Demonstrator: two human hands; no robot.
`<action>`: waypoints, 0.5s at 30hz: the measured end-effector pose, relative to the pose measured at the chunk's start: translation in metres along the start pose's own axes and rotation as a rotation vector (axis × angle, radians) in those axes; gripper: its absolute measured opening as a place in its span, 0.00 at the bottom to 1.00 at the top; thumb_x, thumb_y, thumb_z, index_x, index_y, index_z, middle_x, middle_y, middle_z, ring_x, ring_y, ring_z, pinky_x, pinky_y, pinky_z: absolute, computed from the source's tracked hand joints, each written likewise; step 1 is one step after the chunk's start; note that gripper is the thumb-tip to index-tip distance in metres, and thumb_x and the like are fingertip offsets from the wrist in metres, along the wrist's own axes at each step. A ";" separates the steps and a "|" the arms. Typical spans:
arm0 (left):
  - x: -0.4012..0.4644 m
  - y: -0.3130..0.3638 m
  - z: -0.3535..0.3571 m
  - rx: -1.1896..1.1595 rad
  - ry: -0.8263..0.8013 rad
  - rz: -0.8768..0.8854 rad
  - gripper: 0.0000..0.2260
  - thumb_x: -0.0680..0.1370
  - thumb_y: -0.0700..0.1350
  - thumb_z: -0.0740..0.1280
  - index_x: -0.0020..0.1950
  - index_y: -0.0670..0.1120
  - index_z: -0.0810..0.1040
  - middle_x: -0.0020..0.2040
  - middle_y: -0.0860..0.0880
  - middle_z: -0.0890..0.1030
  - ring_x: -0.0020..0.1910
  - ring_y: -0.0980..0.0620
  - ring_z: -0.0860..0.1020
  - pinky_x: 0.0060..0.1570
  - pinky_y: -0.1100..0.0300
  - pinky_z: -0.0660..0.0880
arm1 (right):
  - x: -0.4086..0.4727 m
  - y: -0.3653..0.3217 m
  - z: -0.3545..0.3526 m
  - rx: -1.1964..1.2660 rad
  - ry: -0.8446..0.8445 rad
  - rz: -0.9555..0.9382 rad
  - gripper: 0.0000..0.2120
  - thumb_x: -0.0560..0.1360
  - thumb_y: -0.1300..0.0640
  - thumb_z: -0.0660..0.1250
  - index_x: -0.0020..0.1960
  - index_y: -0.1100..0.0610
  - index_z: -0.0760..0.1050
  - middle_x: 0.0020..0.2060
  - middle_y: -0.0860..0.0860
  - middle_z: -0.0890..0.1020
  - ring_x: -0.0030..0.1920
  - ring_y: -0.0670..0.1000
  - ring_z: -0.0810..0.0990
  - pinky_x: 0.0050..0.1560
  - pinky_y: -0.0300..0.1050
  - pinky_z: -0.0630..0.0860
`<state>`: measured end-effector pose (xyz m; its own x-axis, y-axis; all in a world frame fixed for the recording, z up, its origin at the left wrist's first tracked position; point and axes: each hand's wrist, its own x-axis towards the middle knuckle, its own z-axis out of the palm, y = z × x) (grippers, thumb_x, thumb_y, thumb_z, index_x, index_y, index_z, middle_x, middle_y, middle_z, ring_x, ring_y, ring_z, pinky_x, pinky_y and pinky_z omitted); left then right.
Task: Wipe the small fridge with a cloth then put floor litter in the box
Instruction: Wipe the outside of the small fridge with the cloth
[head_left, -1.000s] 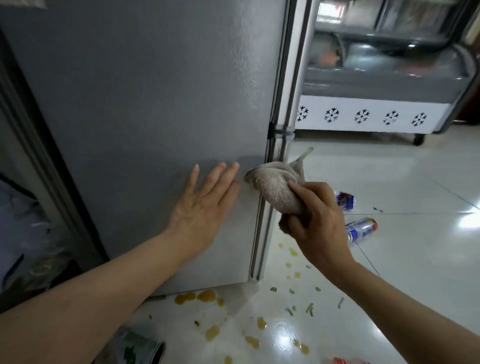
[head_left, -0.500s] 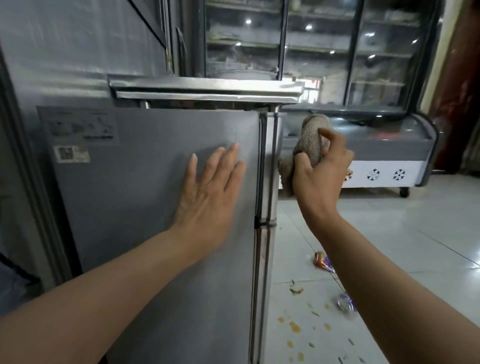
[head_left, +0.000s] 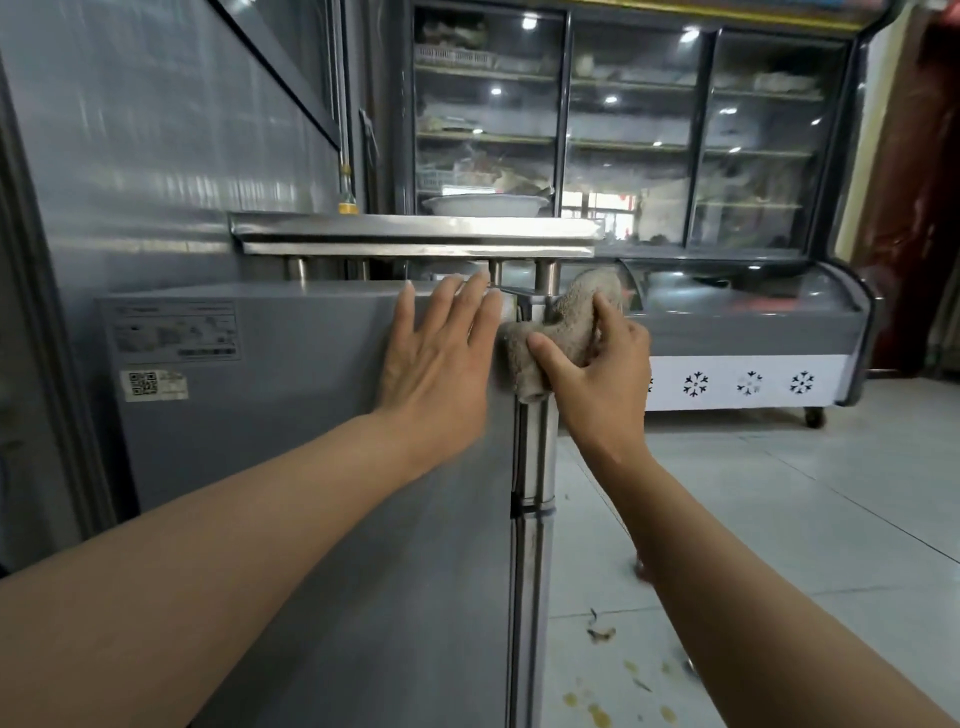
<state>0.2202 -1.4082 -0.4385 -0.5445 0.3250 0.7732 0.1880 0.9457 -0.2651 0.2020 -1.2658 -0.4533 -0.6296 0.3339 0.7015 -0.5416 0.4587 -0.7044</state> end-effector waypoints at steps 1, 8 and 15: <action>0.001 0.000 0.002 0.001 -0.003 -0.006 0.34 0.70 0.43 0.63 0.74 0.44 0.52 0.76 0.46 0.53 0.74 0.45 0.52 0.71 0.43 0.43 | 0.004 -0.001 0.002 -0.029 0.050 -0.008 0.33 0.68 0.47 0.74 0.69 0.55 0.69 0.58 0.53 0.71 0.58 0.48 0.72 0.58 0.31 0.63; 0.004 -0.003 0.010 0.013 0.018 -0.009 0.33 0.69 0.45 0.65 0.71 0.44 0.57 0.70 0.45 0.62 0.69 0.44 0.59 0.68 0.45 0.52 | 0.020 -0.014 0.021 -0.050 0.315 -0.042 0.27 0.63 0.47 0.77 0.57 0.58 0.75 0.52 0.54 0.78 0.51 0.51 0.76 0.51 0.35 0.67; 0.009 0.002 0.019 -0.009 0.052 -0.029 0.36 0.66 0.47 0.68 0.71 0.45 0.58 0.67 0.45 0.65 0.66 0.44 0.62 0.63 0.50 0.55 | 0.023 -0.009 0.035 -0.039 0.212 -0.070 0.20 0.73 0.50 0.68 0.59 0.60 0.69 0.55 0.57 0.73 0.57 0.56 0.71 0.58 0.47 0.68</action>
<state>0.2003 -1.4039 -0.4431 -0.5071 0.2964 0.8093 0.1804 0.9547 -0.2366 0.1733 -1.2910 -0.4343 -0.4576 0.4641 0.7585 -0.5553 0.5170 -0.6514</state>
